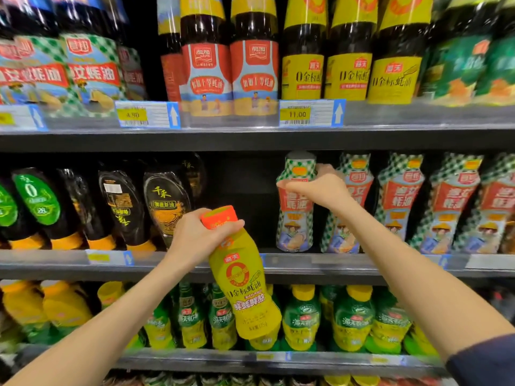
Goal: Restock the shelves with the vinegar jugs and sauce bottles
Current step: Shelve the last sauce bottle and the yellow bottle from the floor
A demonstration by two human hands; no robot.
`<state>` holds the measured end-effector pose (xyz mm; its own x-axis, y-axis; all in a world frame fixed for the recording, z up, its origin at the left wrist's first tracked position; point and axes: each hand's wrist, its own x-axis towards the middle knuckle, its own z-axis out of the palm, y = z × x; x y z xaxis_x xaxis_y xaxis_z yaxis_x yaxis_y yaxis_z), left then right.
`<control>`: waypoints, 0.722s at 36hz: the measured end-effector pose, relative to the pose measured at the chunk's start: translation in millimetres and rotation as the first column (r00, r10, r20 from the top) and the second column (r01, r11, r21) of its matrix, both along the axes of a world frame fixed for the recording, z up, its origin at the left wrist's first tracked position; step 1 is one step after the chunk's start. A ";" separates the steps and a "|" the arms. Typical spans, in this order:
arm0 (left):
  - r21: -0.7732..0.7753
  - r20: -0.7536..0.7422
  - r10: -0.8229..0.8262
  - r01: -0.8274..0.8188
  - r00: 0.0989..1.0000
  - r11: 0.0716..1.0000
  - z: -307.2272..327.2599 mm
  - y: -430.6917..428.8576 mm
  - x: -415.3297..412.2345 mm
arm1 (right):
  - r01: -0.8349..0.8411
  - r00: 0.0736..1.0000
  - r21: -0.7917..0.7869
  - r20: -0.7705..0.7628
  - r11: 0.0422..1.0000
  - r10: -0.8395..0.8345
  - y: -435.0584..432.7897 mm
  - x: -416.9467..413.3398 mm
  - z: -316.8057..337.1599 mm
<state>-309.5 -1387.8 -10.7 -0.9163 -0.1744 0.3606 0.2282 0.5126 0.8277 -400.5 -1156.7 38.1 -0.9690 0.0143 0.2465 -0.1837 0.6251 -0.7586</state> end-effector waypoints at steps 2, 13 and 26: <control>0.004 0.002 -0.007 0.007 1.000 1.000 -1.5 0.6 -3.5 | 0.016 1.000 -0.075 0.027 0.997 -0.014 -2.1 -4.2 -2.1; -0.007 0.041 -0.050 0.050 0.998 0.999 -6.6 1.1 -13.0 | 0.027 0.996 -0.348 -0.071 0.937 -0.056 -18.8 -11.5 -38.0; -0.048 0.045 -0.065 0.068 0.997 0.997 -18.1 -5.3 -14.5 | 0.341 0.935 -0.087 -0.074 0.936 -0.347 -45.6 -1.7 -102.1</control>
